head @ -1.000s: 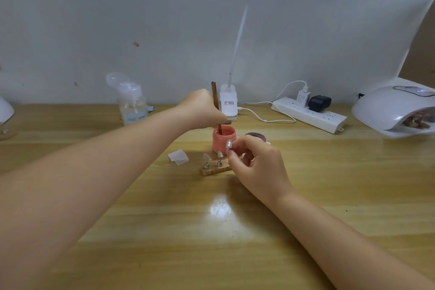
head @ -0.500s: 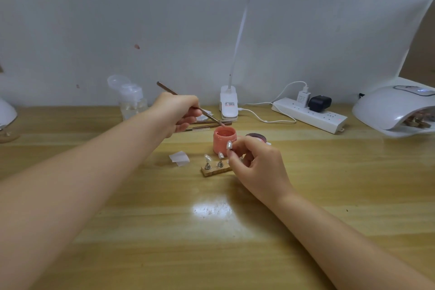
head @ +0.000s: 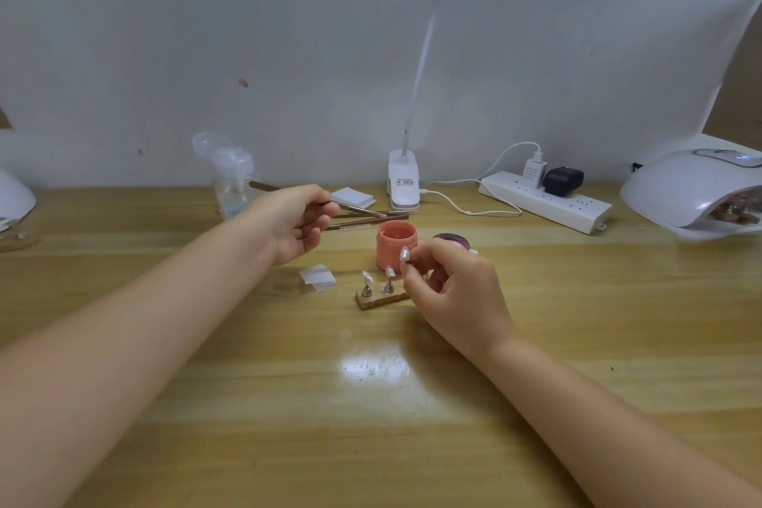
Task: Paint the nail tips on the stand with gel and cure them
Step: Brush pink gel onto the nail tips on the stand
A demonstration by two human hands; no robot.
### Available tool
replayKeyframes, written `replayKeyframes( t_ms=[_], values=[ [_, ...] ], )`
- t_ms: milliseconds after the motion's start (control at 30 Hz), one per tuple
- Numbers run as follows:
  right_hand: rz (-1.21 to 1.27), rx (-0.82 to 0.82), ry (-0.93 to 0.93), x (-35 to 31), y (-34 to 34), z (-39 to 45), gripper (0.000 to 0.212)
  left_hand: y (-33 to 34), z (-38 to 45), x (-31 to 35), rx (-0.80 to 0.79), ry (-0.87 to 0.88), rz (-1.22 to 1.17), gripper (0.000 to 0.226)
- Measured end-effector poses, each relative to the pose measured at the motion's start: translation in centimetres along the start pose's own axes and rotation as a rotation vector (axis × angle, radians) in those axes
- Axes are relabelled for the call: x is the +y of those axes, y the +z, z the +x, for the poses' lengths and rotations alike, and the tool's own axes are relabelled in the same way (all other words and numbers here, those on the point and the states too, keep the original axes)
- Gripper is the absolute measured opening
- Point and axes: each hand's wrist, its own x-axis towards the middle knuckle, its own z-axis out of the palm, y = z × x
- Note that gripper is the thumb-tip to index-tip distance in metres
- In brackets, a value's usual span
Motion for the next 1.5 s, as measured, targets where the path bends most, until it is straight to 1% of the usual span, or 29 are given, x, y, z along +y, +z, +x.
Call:
replayKeyframes(
  t_ms=[100,200,333,400,500,600,700,867,967,1067,1100,1233,1300,1400,1500],
  values=[
    [-0.002,0.000,0.003,0.0,0.0,0.0,0.008,0.7,-0.2,-0.2,-0.003,-0.001,0.031,0.019],
    [0.003,0.005,-0.001,0.0,0.0,0.0,0.007,0.5,0.0,-0.6,0.040,0.000,0.059,0.019],
    [0.035,0.022,0.008,0.0,-0.1,0.0,0.010,-0.7,0.0,-1.1,0.063,0.014,-0.029,0.019],
    [0.058,0.035,0.016,0.0,-0.1,0.0,0.013,-1.1,-0.5,-1.1,0.030,0.038,-0.132,0.016],
    [0.068,0.049,0.026,-0.1,-0.1,0.0,0.016,-1.3,-2.1,-1.0,-0.064,0.080,-0.288,0.014],
    [0.073,0.055,0.031,-0.2,-0.2,0.0,0.020,-1.2,-4.1,-1.2,-0.138,0.124,-0.341,0.013],
    [0.086,0.054,0.039,-0.2,-0.2,0.0,0.015,-0.7,-5.9,-1.9,-0.165,0.189,-0.341,0.013],
    [0.093,0.065,0.030,-0.2,-0.2,0.0,0.008,0.1,-7.9,-4.3,-0.134,0.474,-0.217,0.017],
    [0.107,0.065,0.041,-0.2,-0.4,0.0,0.006,0.0,-8.6,-5.6,-0.097,0.667,-0.047,0.018],
    [0.102,0.072,0.055,-0.2,-0.4,0.0,0.009,-0.1,-9.3,-6.3,-0.089,0.824,0.091,0.015],
    [0.100,0.077,0.058,-0.2,-0.4,0.0,0.010,-0.3,-9.6,-6.5,-0.095,0.854,0.120,0.015],
    [0.095,0.083,0.062,-0.1,-0.4,0.1,0.008,-0.8,-9.9,-7.1,-0.101,0.934,0.237,0.028],
    [0.089,0.079,0.056,0.0,-0.5,0.1,0.007,-0.7,-9.9,-7.4,-0.082,0.978,0.309,0.027],
    [0.103,0.089,0.056,0.1,-0.5,0.1,0.007,-0.5,-9.9,-7.8,-0.095,1.050,0.396,0.019],
    [0.118,0.097,0.067,0.2,-0.4,0.2,0.007,-0.4,-9.8,-8.2,-0.112,1.079,0.434,0.020]
  ],
)
